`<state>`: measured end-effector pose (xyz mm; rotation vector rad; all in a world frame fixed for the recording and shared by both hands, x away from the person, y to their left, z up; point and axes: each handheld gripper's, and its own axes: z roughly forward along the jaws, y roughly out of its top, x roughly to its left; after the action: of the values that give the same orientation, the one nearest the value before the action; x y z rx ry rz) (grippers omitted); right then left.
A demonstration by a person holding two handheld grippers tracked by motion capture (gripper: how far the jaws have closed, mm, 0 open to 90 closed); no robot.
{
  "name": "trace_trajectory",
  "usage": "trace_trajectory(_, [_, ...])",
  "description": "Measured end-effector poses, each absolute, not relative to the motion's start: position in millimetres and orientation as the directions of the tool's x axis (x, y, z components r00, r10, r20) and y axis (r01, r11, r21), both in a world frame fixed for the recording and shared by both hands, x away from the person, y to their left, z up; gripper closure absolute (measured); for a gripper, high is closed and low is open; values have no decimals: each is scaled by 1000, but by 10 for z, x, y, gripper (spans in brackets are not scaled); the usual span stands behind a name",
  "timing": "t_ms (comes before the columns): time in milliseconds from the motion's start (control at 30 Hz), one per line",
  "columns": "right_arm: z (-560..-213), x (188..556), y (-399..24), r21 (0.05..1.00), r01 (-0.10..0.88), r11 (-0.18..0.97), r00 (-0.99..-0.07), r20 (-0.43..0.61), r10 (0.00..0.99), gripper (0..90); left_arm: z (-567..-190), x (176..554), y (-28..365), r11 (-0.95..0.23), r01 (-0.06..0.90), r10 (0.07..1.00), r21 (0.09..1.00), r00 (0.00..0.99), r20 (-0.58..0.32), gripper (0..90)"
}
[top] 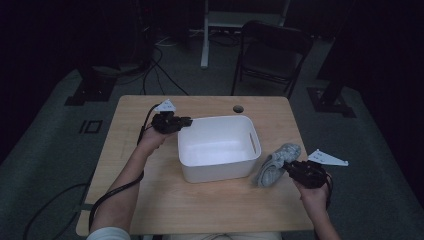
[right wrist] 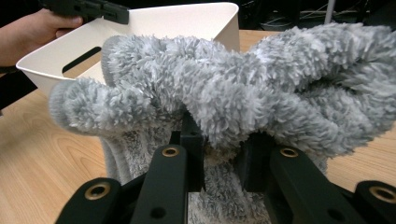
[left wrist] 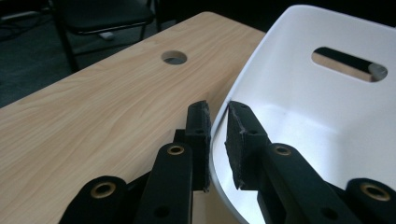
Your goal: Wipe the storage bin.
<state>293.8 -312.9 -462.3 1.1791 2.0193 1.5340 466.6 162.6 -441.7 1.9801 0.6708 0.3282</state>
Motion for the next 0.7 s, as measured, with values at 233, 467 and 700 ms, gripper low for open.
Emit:
trace_trajectory(233, [-4592, 2936, -3095, 917, 392, 81, -610, 193, 768, 755, -4420, 4417, 1699, -370, 323, 591, 871, 805, -47, 839])
trace_trajectory(467, [-4583, 2956, -3060, 917, 389, 84, -617, 191, 764, 755, -4418, 4386, 1670, -349, 304, 581, 887, 813, -50, 748])
trace_trajectory(700, [-4597, 2957, -3063, 915, 395, 82, -614, 196, 765, 755, -4403, 4491, 1553, -376, 312, 557, 872, 829, -56, 703])
